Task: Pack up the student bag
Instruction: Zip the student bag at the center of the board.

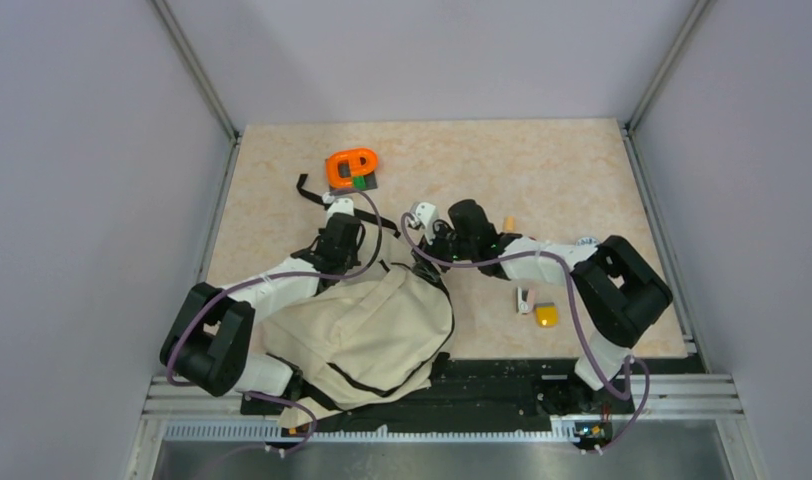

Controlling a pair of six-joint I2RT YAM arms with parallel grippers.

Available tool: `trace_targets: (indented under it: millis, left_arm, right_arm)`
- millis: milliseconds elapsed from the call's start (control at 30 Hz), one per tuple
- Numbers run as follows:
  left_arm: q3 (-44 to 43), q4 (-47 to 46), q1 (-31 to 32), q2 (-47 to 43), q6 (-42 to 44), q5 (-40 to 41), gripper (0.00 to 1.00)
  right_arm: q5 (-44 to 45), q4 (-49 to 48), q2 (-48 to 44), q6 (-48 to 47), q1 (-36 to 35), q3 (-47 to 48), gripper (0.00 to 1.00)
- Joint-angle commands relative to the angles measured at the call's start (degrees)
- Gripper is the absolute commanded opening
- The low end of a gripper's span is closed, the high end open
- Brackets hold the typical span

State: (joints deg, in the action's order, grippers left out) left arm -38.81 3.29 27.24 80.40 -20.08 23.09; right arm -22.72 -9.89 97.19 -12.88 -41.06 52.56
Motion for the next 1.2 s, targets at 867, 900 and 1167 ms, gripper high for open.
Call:
trace_targets:
  millis: [867,900,1167]
  left_arm:
    - [-2.59,-2.15,-0.03,0.86,-0.83,-4.96,0.00]
    - [-2.66,-2.15,-0.04,0.82,-0.88,-4.51,0.00]
    - [-2.79,-0.51,-3.71,-0.13,-4.81,-3.92,0.00]
  right_arm:
    - [-4.04,5.52,13.59,-4.90,-2.10,15.28,0.01]
    - [-3.76,5.06,13.16,-4.33,-2.10,15.01,0.00]
    - [7.21,-4.67,-0.05,2.96,-2.10,4.72,0.00]
